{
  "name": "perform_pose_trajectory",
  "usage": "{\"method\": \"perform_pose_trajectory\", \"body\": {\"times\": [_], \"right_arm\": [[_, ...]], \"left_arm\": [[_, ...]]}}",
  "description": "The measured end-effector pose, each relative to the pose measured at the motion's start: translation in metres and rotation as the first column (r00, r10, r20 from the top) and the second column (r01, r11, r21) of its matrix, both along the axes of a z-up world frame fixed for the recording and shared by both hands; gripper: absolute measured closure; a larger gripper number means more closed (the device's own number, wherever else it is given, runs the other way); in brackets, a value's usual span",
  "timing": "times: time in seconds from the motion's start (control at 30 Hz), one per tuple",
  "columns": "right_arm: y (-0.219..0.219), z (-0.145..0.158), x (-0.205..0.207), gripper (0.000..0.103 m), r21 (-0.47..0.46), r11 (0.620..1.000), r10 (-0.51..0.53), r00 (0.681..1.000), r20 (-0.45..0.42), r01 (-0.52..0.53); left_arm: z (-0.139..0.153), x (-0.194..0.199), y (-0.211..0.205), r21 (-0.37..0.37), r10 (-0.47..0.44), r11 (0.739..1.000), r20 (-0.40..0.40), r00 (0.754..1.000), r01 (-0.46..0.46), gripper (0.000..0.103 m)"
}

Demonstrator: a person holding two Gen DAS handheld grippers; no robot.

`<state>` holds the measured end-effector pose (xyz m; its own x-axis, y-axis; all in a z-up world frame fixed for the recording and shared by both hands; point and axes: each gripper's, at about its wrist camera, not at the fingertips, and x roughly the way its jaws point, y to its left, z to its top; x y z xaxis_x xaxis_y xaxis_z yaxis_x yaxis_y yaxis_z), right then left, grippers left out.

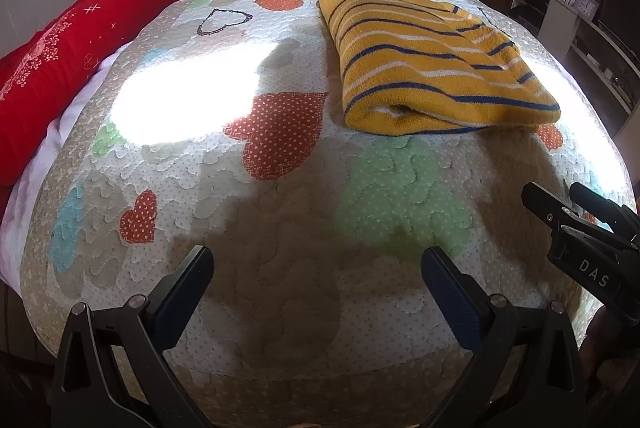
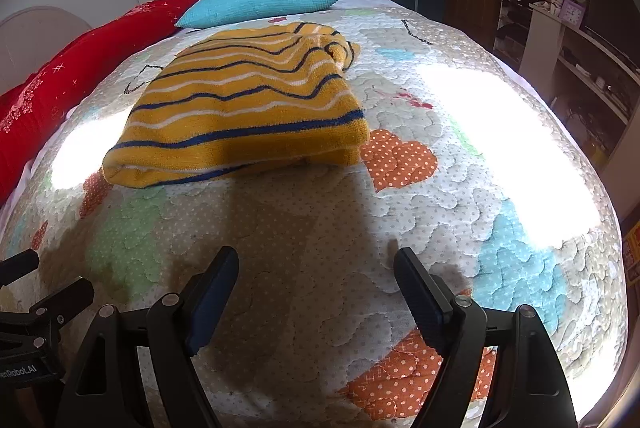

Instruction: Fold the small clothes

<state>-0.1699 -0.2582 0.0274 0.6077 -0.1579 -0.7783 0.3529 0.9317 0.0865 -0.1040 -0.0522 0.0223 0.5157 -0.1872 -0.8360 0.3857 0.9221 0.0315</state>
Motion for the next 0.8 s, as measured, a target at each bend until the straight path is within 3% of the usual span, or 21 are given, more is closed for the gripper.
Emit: {"method": "perform_pose_trajectory", "body": {"times": [0.8], "right_arm": [[0.0011,-0.0031,-0.0015,0.018,-0.017,1.000,-0.011,1.000,0.002,0.011]], "left_arm": [[-0.0057,-0.0053,-0.0085,0.031,-0.010,0.999,0.005,1.000,0.010,0.000]]}}
